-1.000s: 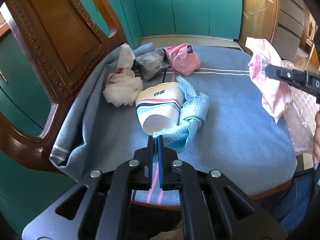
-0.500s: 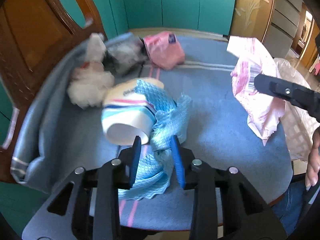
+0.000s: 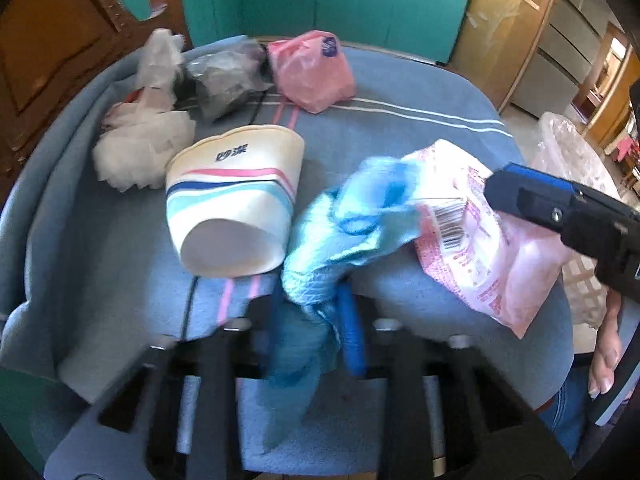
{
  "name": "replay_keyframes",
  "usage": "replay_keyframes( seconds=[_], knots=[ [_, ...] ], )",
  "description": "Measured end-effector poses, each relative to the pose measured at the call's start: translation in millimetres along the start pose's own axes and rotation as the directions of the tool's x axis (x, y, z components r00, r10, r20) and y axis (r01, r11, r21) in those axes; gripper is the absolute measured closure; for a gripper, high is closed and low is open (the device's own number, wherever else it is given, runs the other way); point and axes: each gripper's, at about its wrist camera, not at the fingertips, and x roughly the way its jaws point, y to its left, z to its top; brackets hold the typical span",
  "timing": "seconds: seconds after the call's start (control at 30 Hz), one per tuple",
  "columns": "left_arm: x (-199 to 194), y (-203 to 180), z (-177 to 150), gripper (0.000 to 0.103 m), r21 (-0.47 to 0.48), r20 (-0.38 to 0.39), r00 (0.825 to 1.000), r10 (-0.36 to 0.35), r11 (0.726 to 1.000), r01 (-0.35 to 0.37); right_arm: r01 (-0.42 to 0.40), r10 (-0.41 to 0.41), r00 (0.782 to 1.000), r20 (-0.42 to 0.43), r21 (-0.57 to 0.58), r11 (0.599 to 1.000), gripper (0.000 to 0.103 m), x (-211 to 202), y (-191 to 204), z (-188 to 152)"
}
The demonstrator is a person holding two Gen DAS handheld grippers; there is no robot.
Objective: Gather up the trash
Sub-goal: 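Carry pink bag and blue cloth into the white basket with both grippers and release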
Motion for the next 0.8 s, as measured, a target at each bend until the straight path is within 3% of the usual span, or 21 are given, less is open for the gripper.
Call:
replay_keyframes(
  seconds=[0.2, 0.37, 0.5, 0.53, 0.7, 0.8],
  knots=[
    [-33, 10, -7, 0.083, 0.002, 0.085, 0.993, 0.082, 0.997, -0.083, -0.001, 0.0, 1.0, -0.019, -0.038, 0.999, 0.027, 3, 8, -2],
    [-52, 24, -8, 0.083, -0.014, 0.118, 0.99, 0.082, 0.997, -0.08, 0.055, -0.062, 0.996, -0.064, -0.111, 0.992, 0.026, 19, 23, -9],
    [-64, 26, -8, 0.083, -0.02, 0.145, 0.987, 0.073, 0.997, -0.071, 0.158, -0.175, 0.982, -0.073, -0.202, 0.967, 0.027, 34, 36, -17],
    [-70, 24, -8, 0.083, -0.018, 0.157, 0.985, 0.074, 0.997, -0.072, 0.17, -0.189, 0.979, -0.072, -0.212, 0.962, 0.027, 35, 36, -18],
    [-84, 15, -10, 0.083, 0.001, 0.197, 0.977, 0.08, 0.997, -0.081, 0.175, -0.192, 0.979, -0.06, -0.22, 0.96, 0.055, 31, 36, -20],
    [-88, 10, -8, 0.083, 0.007, 0.208, 0.975, 0.074, 0.997, -0.077, 0.119, -0.128, 0.991, -0.035, -0.185, 0.975, 0.06, 18, 33, -16]
  ],
)
